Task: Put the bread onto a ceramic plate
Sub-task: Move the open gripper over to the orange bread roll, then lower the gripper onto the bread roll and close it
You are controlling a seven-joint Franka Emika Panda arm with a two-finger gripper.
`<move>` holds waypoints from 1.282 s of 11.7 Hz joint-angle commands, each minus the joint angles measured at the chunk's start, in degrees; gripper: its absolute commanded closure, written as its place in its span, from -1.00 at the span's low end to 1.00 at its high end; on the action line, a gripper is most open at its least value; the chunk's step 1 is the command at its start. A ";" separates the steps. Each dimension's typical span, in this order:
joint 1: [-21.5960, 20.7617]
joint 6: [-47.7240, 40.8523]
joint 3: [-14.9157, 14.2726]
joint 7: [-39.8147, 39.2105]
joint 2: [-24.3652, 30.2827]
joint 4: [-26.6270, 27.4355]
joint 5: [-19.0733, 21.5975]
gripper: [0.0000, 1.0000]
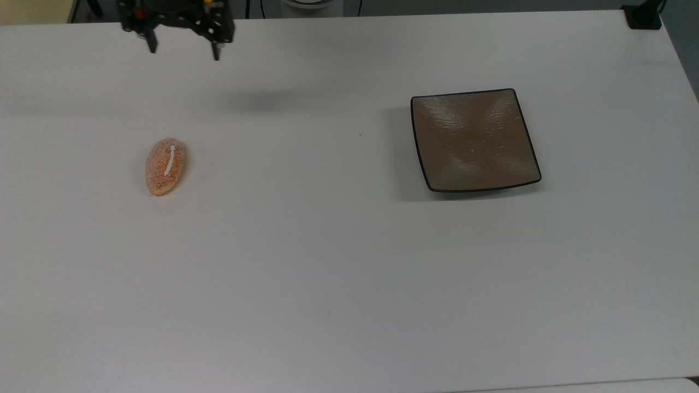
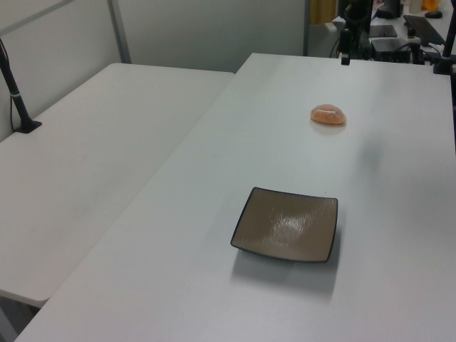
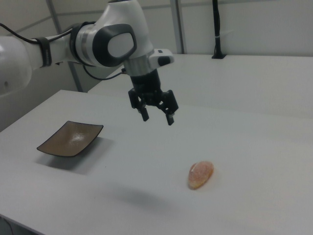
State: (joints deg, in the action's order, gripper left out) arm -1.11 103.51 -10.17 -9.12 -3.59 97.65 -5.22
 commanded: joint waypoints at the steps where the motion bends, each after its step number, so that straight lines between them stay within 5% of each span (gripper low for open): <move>1: 1.19 7.38 -3.36 -4.93 -1.50 0.35 -1.19 -1.00; 8: 4.71 22.87 -4.51 -4.24 -15.20 0.52 -2.51 -1.00; 15: 4.27 24.99 -1.70 -1.70 -17.94 3.15 -1.37 -1.00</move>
State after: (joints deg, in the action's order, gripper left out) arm 3.49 127.13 -13.03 -12.94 -21.50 98.67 -6.95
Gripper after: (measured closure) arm 0.000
